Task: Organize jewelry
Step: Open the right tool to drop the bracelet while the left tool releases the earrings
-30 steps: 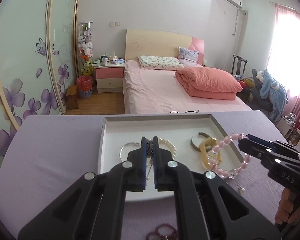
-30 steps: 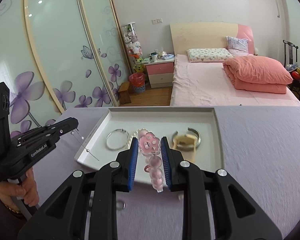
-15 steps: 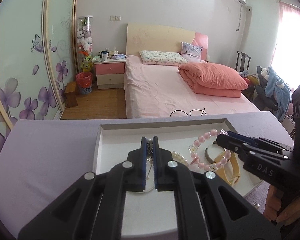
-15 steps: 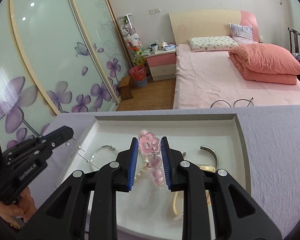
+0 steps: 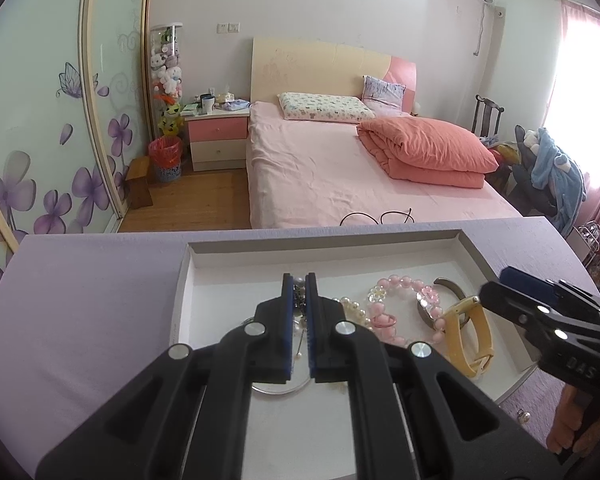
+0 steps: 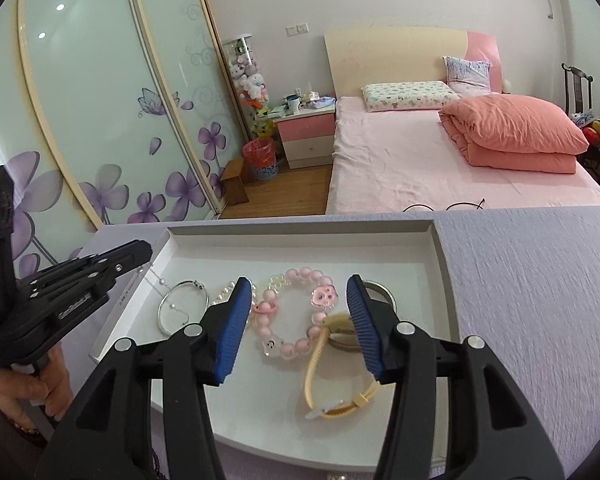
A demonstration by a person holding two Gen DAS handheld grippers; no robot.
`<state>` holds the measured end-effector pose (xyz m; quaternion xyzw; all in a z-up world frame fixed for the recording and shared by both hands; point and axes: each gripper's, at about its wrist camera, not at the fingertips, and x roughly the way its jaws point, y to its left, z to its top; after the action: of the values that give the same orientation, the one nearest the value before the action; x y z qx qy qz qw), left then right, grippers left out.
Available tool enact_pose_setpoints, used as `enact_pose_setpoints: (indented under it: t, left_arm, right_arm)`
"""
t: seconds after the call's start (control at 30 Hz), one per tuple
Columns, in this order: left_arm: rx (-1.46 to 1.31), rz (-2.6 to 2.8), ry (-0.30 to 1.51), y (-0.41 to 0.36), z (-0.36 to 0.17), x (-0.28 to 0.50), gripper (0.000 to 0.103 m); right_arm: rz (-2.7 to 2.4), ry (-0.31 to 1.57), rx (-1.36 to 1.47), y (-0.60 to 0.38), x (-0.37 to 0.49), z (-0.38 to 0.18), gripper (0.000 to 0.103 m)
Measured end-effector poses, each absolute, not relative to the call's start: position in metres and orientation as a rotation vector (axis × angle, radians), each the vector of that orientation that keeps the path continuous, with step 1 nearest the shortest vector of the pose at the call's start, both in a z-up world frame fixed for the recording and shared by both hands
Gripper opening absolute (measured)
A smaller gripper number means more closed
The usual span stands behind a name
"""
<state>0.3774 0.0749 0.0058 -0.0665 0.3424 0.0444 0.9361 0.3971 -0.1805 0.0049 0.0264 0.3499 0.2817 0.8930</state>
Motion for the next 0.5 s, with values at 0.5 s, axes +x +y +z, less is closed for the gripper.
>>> enact_pose_setpoints:
  t: [0.5]
  left_arm:
    - [-0.15, 0.166, 0.662, 0.086, 0.02, 0.35, 0.039]
  right_arm:
    - [0.595, 0.701, 0.035, -0.202, 0.369, 0.013, 0.052]
